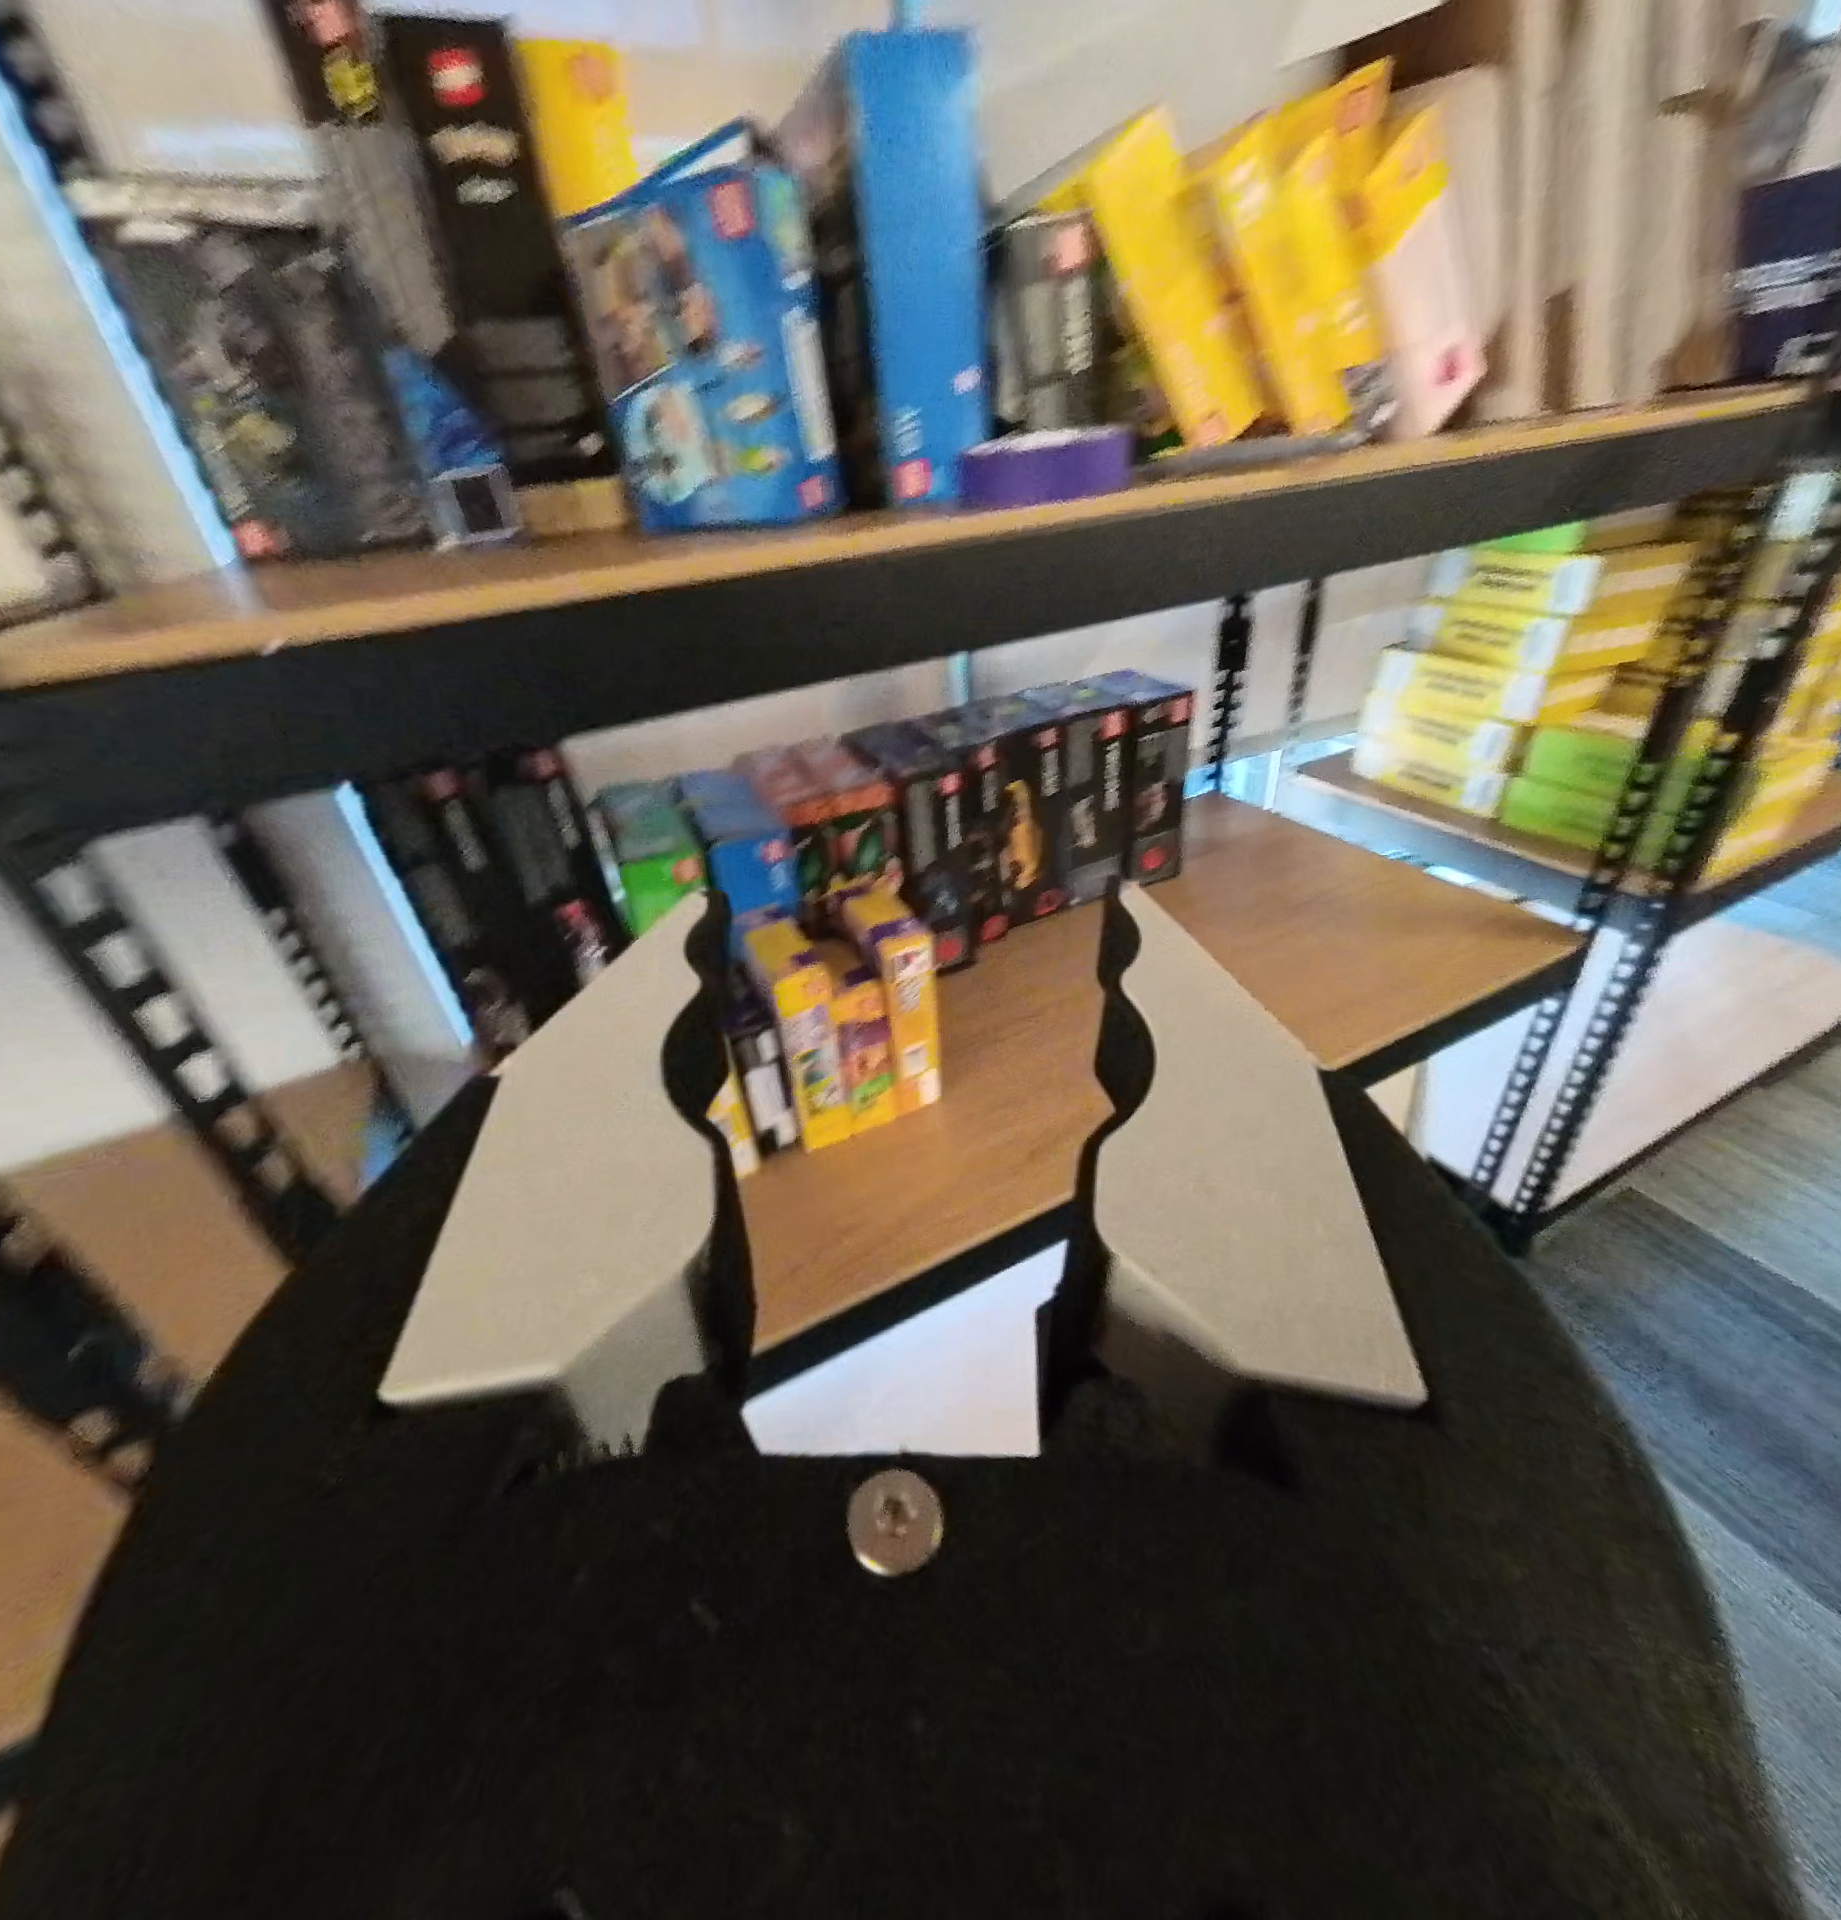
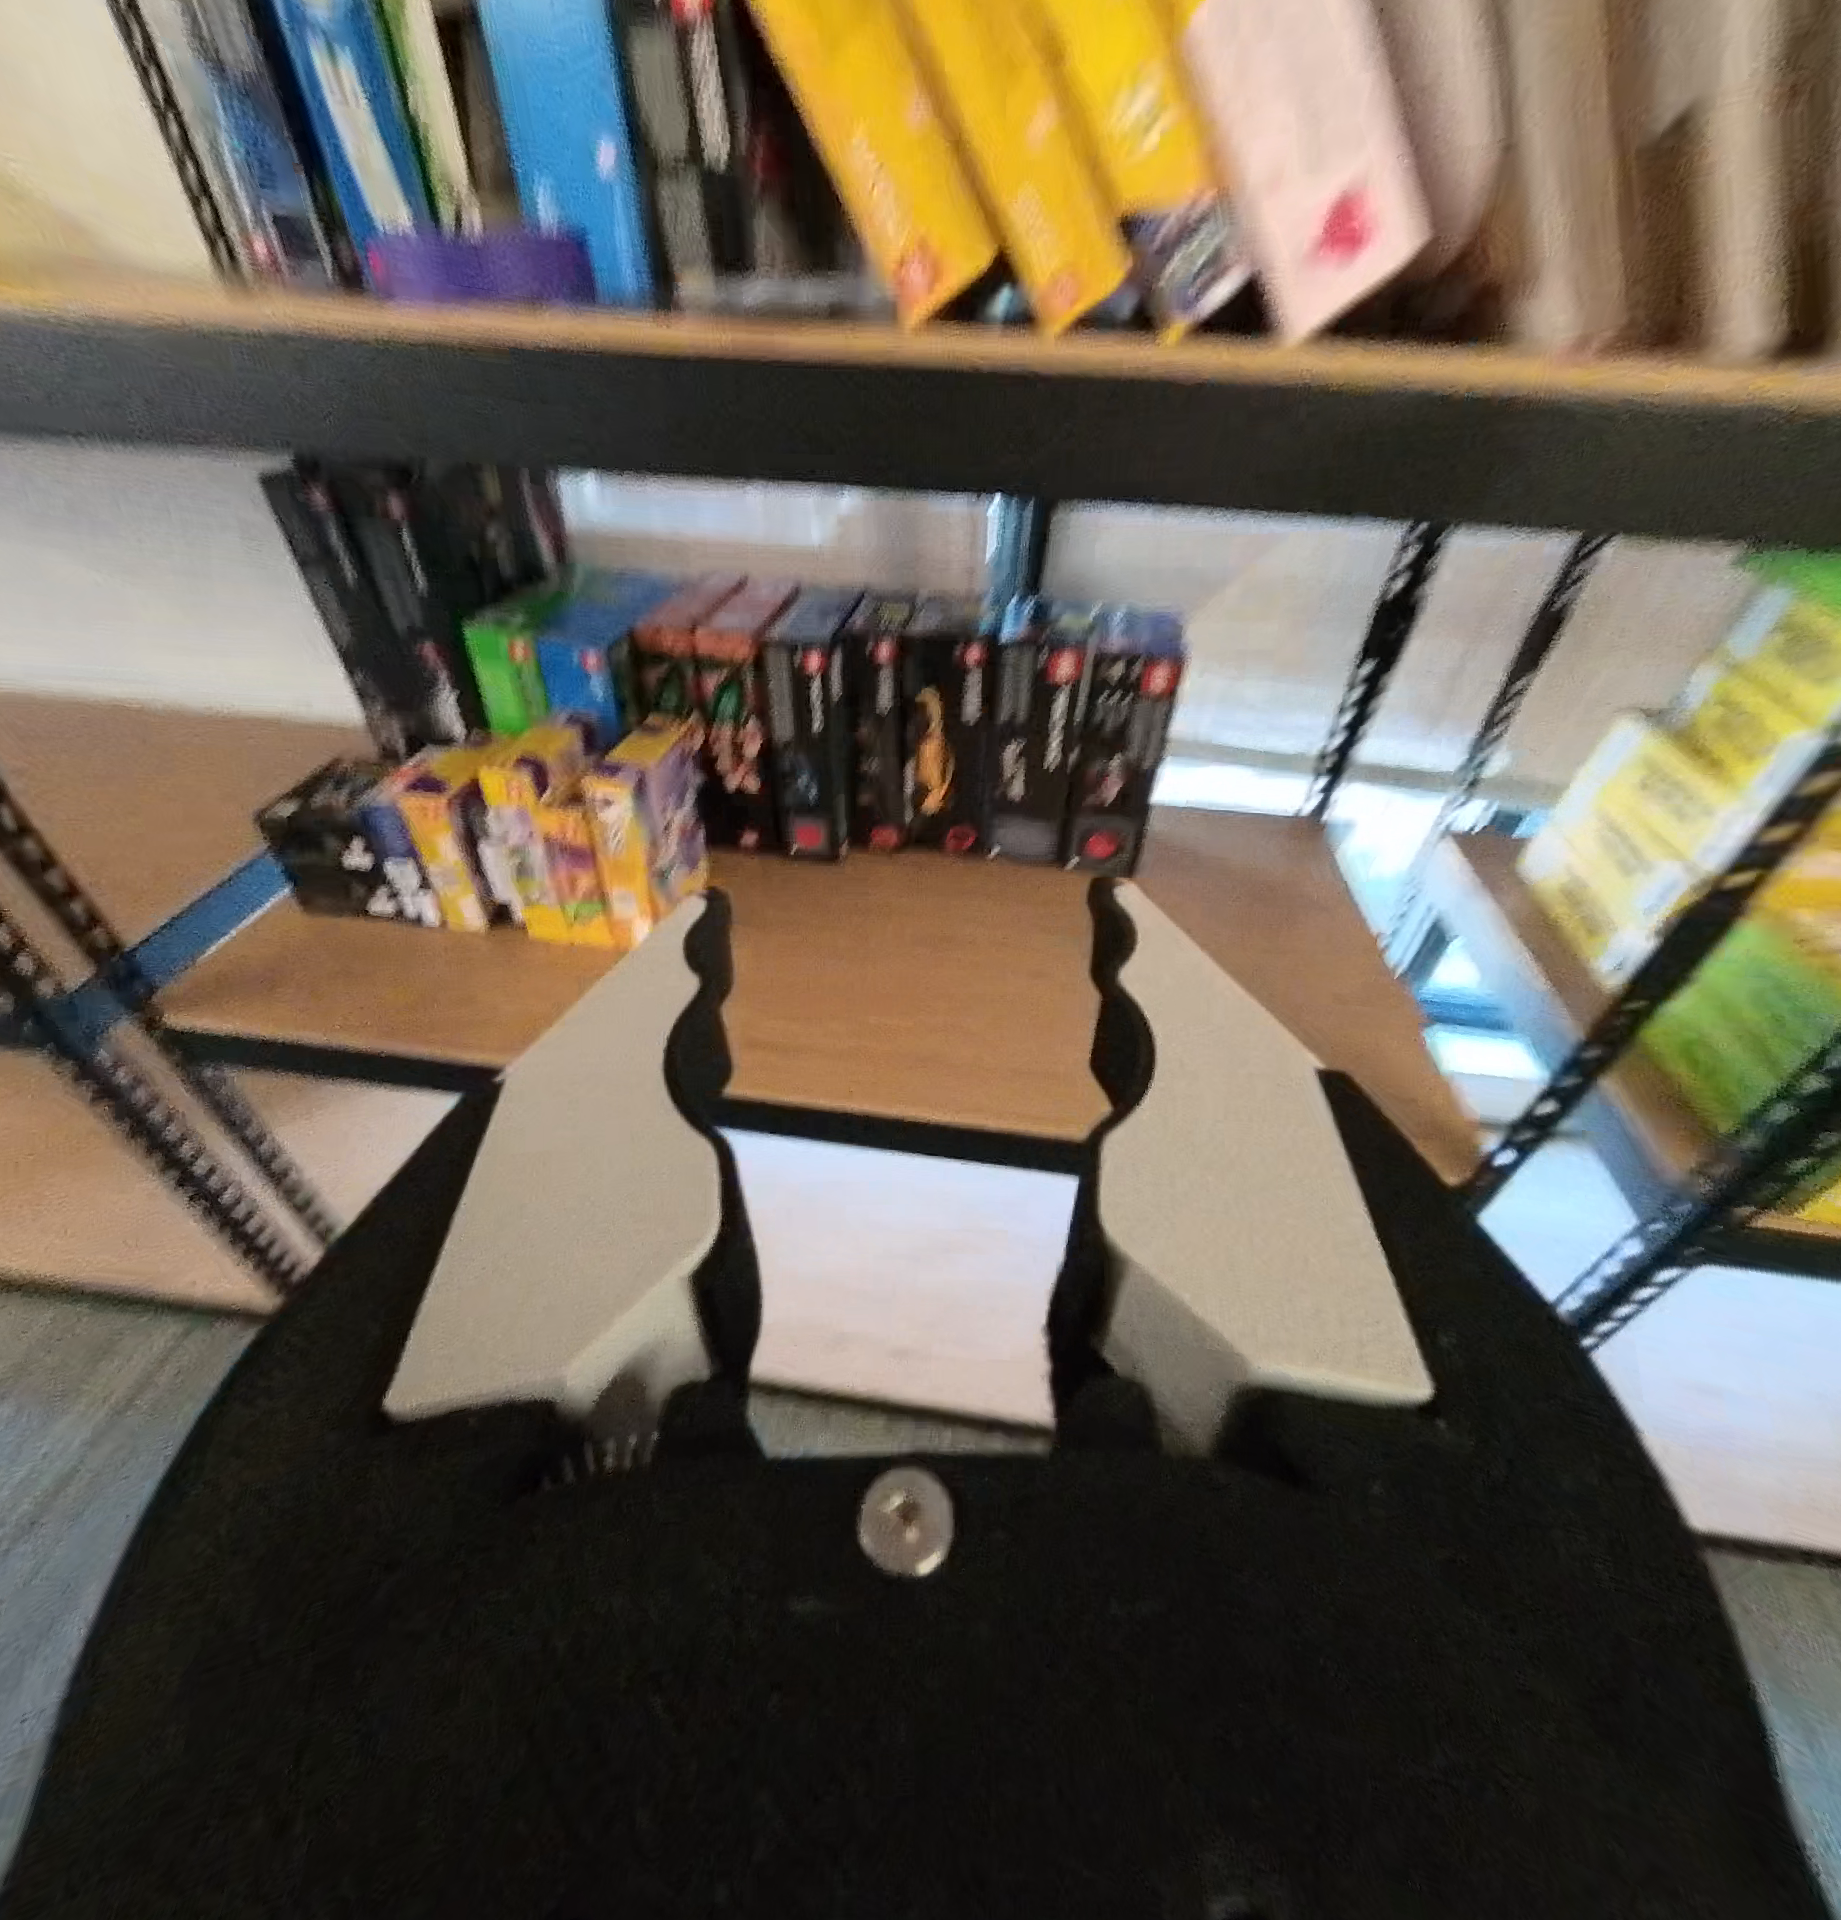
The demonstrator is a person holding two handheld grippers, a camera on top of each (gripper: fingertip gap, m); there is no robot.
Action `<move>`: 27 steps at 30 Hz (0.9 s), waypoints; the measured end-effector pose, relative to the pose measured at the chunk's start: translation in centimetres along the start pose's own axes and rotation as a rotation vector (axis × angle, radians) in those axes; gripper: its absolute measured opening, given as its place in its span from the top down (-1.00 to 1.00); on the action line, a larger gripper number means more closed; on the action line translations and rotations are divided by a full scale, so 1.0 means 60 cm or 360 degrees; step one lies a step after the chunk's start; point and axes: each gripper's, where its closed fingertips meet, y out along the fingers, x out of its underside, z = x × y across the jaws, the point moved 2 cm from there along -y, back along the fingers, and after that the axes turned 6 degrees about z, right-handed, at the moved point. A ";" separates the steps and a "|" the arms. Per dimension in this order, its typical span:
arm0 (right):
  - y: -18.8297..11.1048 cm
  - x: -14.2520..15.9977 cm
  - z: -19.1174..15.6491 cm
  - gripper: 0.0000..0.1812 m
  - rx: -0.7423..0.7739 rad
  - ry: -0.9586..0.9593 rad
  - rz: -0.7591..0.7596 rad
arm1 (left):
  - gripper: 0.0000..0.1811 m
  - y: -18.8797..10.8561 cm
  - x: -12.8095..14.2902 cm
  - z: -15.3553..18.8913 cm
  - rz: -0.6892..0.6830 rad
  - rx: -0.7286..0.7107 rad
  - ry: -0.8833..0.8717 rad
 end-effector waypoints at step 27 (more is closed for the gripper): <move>0.308 -0.205 -0.359 0.33 -0.0907 0.0054 0.0354 | 0.19 0.122 -0.099 0.046 0.0034 0.0482 -0.0201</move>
